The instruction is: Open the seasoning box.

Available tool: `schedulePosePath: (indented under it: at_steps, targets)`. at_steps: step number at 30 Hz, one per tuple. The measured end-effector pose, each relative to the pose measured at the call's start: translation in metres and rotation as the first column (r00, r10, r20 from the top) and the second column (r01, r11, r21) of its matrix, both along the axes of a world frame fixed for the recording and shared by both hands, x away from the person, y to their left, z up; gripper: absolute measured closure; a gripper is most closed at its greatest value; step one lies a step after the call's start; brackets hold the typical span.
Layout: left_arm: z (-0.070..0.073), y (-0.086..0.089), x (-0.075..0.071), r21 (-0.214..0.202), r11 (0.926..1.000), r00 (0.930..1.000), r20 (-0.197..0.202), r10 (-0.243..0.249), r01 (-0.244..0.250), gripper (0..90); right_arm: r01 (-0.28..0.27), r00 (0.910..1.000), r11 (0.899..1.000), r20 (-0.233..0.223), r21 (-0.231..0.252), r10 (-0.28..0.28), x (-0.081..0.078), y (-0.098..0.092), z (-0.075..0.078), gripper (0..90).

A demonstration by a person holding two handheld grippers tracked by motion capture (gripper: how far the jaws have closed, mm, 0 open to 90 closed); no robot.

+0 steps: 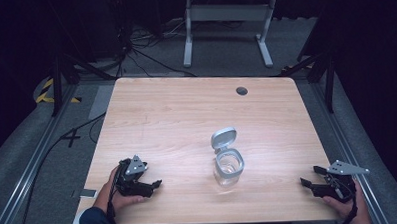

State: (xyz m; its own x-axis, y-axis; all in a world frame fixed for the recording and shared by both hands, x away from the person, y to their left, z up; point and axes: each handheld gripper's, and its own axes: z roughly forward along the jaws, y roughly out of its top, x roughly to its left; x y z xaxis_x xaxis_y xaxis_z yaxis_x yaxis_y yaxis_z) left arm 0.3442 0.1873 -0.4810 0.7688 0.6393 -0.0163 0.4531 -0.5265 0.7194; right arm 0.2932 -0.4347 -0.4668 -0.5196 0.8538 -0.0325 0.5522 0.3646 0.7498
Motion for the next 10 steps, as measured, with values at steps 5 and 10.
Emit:
schedulePosePath:
  at_steps: [5, 10]
  targets:
    - [0.0012, -0.0001, 0.0009, 0.013, 0.9999, 1.0, -0.008, -0.003, 0.003, 15.2, 0.0, 1.0, 1.0, 0.0, 0.0, 0.0, 0.0, 0.0, 0.0, 24.9]
    - [0.0004, -0.0009, 0.0013, 0.007, 1.0, 1.0, -0.003, 0.001, -0.001, 15.0, 0.0, 1.0, 1.0, 0.0, 0.0, 0.0, 0.0, 0.0, 0.0, 24.9]
